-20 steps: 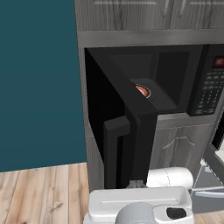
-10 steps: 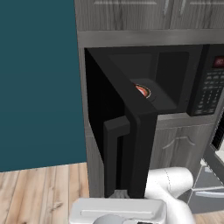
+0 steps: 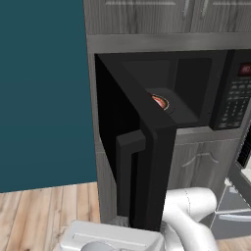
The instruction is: Transport the steak from the fridge to the microwave and turn on the microwave.
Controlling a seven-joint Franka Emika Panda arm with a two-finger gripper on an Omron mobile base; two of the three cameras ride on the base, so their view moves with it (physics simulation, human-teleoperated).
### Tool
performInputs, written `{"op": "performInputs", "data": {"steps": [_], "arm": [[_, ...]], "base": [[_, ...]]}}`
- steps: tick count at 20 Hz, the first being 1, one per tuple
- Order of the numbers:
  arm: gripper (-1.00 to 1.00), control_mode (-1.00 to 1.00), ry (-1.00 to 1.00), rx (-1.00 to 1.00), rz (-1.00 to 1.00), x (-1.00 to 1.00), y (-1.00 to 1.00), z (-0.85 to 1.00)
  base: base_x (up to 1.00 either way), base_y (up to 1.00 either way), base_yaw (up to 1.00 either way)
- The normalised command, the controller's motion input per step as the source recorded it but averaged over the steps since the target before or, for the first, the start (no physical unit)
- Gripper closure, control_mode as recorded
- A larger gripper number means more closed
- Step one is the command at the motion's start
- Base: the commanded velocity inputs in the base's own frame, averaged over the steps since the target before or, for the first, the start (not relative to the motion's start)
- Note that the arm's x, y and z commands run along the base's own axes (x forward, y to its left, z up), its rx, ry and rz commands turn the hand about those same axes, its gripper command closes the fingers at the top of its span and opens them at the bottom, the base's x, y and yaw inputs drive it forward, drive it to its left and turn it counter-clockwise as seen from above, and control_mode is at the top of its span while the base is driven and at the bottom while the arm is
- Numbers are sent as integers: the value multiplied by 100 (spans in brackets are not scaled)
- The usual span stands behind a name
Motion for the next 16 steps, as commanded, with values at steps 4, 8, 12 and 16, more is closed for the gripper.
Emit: {"op": "performInputs", "data": {"steps": [4,8,12,16], "arm": [[100,-100,0,0,-12,10,21,-19],[100,-100,0,0,-13,21,19,-16],[100,-100,0,0,-13,27,20,-16],[100,-100,0,0,-12,27,22,-22]], "base": [[0,0,0],[0,0,0],[0,0,0],[0,0,0]]}}
